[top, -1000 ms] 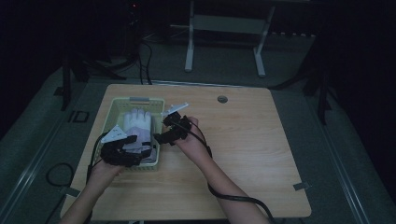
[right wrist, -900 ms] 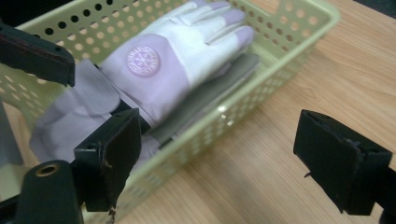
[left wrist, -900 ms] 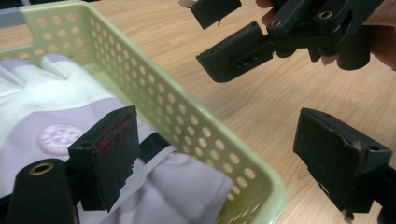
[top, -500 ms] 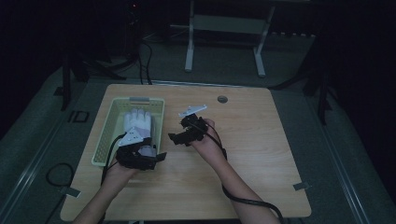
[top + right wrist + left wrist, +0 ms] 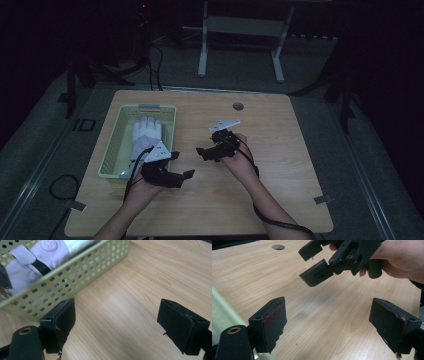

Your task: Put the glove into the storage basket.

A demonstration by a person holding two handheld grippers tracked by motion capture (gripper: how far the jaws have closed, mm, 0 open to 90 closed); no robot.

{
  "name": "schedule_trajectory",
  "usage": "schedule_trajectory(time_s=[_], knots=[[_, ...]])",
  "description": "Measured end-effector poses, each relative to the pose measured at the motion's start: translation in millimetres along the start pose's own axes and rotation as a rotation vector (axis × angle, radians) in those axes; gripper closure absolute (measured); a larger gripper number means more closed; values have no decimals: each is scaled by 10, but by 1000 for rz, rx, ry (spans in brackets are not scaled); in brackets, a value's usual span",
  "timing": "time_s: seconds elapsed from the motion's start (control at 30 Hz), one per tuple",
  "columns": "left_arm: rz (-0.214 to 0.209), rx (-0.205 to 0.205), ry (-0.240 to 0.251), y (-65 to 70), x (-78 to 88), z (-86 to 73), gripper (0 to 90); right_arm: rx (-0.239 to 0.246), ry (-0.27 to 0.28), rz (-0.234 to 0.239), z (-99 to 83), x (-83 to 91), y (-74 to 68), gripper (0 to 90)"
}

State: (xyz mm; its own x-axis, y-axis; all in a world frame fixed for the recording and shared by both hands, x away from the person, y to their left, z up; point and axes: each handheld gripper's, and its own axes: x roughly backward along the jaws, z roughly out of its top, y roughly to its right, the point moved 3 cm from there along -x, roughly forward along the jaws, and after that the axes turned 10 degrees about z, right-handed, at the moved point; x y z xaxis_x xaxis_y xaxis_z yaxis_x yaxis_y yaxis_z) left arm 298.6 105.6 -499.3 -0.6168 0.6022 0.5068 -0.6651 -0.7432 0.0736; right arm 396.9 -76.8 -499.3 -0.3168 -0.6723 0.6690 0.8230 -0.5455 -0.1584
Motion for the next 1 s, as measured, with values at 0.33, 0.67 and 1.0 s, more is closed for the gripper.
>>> schedule_trajectory(time_s=[0.33, 0.67, 1.0], knots=[[-48, -41, -34, 250, -228, -71, 146, -20, -6, -22, -296, 146, 164, 150], [-91, -63, -66, 432, -432, -187, 146, -27, 11, -8, -562, 209, 256, 150], [-90, -81, -93, 532, -594, -322, 145, -27, 4, -2, -794, 223, 313, 150]])
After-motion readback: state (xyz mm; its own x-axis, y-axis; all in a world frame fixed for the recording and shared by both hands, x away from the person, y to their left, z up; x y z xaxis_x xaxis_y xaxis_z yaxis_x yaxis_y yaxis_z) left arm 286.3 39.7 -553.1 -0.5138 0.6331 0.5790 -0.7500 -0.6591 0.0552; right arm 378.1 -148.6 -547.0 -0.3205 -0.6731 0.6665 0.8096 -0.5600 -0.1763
